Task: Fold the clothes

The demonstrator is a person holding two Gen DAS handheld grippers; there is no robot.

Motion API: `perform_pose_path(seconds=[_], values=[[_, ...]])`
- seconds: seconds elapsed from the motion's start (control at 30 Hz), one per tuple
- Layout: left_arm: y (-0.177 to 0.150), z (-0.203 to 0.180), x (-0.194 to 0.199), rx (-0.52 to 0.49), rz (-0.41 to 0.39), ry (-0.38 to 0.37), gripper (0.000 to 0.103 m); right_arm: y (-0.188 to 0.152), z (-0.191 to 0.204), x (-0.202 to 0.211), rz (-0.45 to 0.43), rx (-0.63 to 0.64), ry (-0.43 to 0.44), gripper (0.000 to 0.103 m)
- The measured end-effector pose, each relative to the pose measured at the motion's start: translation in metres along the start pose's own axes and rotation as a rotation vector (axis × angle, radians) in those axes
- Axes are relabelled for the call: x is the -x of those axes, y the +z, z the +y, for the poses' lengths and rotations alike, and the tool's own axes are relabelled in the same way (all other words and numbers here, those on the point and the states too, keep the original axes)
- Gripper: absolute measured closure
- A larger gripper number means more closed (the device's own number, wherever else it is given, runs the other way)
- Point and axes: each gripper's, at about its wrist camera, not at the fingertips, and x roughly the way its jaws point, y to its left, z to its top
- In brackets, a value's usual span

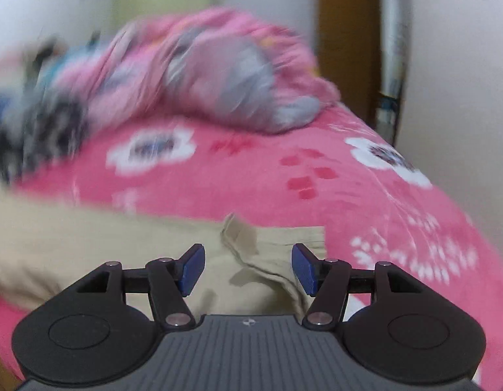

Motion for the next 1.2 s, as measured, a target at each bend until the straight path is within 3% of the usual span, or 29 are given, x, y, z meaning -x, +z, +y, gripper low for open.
perform_pose_path(seconds=[0.07,0.1,0.2,0.37,0.5,0.53,0.57,0.6,0.67,0.77,1.0,1.13,1.2], values=[[0.000,-0.001,0.000,0.002,0.003,0.004,0.039,0.006,-0.002,-0.020,0.058,0.004,-0.045,0.054],[0.000,-0.001,0.000,0.002,0.005,0.006,0.039,0.009,-0.008,-0.029,0.085,-0.028,-0.052,0.075],[0.000,-0.002,0.000,-0.004,0.007,0.012,0.039,0.020,-0.052,-0.028,0.015,-0.312,0.048,0.099],[0.001,-0.005,-0.001,-0.013,0.012,0.027,0.038,0.027,-0.114,-0.023,-0.115,-0.638,0.184,0.099],[0.001,-0.007,-0.002,-0.014,0.011,0.035,0.037,0.007,-0.137,-0.055,-0.052,-0.773,0.123,0.093],[0.001,-0.007,-0.002,-0.016,0.011,0.036,0.037,-0.001,-0.144,-0.062,-0.038,-0.818,0.105,0.085],[0.001,-0.008,-0.002,-0.017,0.011,0.037,0.037,-0.010,-0.152,-0.068,-0.026,-0.864,0.087,0.064],[0.001,-0.008,-0.002,-0.018,0.012,0.036,0.037,-0.021,-0.159,-0.067,-0.038,-0.931,0.073,0.059],[0.002,-0.007,-0.002,-0.018,0.014,0.033,0.037,-0.044,-0.170,-0.054,-0.076,-1.053,0.067,0.059],[0.002,-0.007,-0.002,-0.019,0.012,0.032,0.037,-0.058,-0.167,-0.023,-0.104,-1.053,0.065,0.059],[0.000,-0.006,-0.001,-0.012,0.005,0.029,0.037,-0.083,-0.123,0.018,-0.054,-1.119,0.161,0.059],[0.002,-0.005,-0.001,-0.004,0.009,0.019,0.037,-0.093,-0.116,0.006,0.013,-1.122,0.019,0.064],[0.002,-0.003,0.000,0.006,0.010,0.012,0.037,-0.094,-0.111,0.001,0.026,-1.108,0.017,0.064]])
